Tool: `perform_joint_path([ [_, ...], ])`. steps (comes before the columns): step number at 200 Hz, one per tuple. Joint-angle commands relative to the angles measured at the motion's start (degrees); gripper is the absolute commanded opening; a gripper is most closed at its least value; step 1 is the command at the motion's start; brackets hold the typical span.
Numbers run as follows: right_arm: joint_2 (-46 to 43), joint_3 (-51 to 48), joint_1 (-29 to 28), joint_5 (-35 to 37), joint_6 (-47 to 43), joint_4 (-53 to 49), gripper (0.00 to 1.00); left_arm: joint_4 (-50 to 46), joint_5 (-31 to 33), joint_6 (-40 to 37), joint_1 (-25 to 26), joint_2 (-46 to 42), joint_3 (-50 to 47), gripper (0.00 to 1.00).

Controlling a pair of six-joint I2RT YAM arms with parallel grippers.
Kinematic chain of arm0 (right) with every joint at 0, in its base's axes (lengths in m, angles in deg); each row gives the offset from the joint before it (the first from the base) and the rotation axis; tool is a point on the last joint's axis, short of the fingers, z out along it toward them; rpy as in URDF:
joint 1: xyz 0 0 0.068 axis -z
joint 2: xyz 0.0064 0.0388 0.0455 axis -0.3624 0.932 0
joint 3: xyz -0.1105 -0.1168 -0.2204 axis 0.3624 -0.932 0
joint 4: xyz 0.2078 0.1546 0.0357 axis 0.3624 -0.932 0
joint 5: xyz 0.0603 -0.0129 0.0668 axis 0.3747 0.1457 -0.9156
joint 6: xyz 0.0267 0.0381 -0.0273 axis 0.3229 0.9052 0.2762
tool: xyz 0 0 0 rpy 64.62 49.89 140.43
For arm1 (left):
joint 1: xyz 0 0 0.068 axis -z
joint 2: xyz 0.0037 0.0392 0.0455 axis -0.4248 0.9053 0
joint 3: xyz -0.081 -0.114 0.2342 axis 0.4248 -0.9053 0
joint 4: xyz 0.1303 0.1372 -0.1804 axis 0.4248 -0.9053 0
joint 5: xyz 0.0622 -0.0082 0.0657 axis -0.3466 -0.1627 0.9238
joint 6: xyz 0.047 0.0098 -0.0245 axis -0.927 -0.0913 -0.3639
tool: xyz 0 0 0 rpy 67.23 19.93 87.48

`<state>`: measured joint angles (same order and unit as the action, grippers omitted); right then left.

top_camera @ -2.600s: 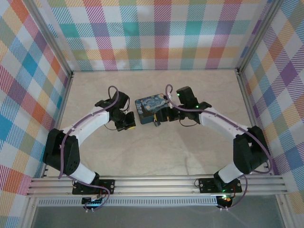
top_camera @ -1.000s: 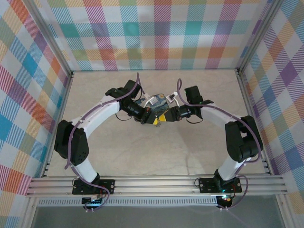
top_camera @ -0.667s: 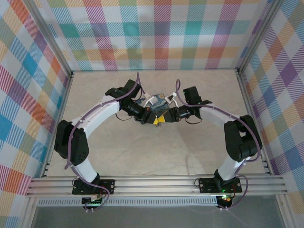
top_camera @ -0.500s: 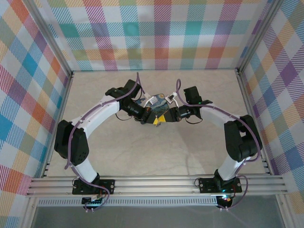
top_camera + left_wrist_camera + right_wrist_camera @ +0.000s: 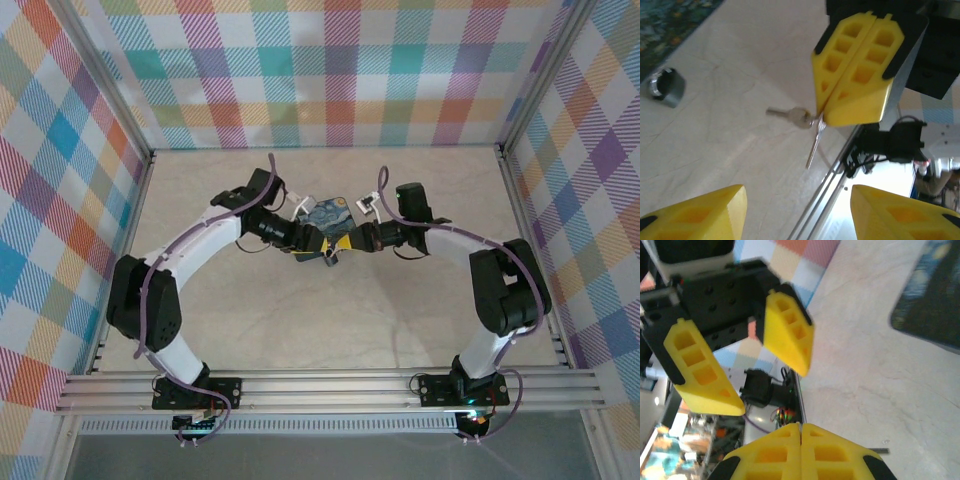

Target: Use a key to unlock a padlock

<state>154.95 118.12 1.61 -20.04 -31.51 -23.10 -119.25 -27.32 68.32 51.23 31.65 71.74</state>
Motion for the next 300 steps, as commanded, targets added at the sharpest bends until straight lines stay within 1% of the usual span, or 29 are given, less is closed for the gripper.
perform_joint_path([
  [1,0.67,-2.44,-0.14,5.75,16.7,12.66,0.0,11.65,4.09,11.84,0.02,-3.48,-4.87,0.57],
  [25,1.29,-4.6,-0.62,10.05,28.58,19.86,0.0,20.66,5.63,18.66,0.9,-5.78,-10.58,0.56],
  [40,1.41,-5.07,-1.67,12.28,32.78,20.89,0.0,20.87,8.37,20.56,1.82,-6.36,-11.37,0.54],
  [62,1.17,-5.4,-2.98,14.15,36.75,21.49,0.0,20.38,13.37,20.93,3.52,-6.63,-11.23,0.51],
  [72,1.21,-5.23,-3.68,14.65,37.91,21.28,0.0,20.92,14.14,22.03,3.62,-6.72,-11.93,0.5],
  [74,1.23,-5.2,-3.77,14.74,38.07,21.36,0.0,22.41,14.22,22.17,3.62,-6.72,-12.08,0.5],
  [95,1.32,-4.38,-4.96,14.99,38.88,20.87,0.0,25.6,13.25,24.02,3.62,-6.3,-13.11,0.47],
  [117,1.16,-4.09,-5.23,15.14,39.81,21.54,0.0,25.82,12.67,24.42,3.62,-5.76,-13.02,0.4],
  [159,1.37,-4.21,-5.25,15.24,40.58,22.36,0.0,21.92,14.81,21.75,3.62,-5.83,-12.0,0.4],
  [178,1.44,-4.61,-5.17,15.42,41.56,23.77,0.0,21.83,14.39,21.37,3.62,-5.45,-11.86,0.4],
  [186,1.56,-4.81,-5.21,15.47,42.22,24.89,0.0,19.69,14.66,21.34,3.62,-5.24,-11.72,0.39],
  [207,1.74,-4.9,-5.24,15.33,43.45,26.54,0.0,20.37,14.08,21.53,3.62,-5.04,-12.24,0.36],
  [228,1.75,-4.66,-5.24,14.8,43.03,26.48,0.0,20.62,13.69,21.69,3.62,-4.95,-12.08,0.3],
  [267,1.16,-4.04,-5.49,13.75,40.88,23.75,0.0,20.7,13.72,21.38,3.62,-4.55,-11.29,0.25],
  [300,0.63,-4.13,-5.75,13.23,40.18,23.4,0.0,20.52,13.64,21.04,3.62,-4.04,-11.28,0.24],
])
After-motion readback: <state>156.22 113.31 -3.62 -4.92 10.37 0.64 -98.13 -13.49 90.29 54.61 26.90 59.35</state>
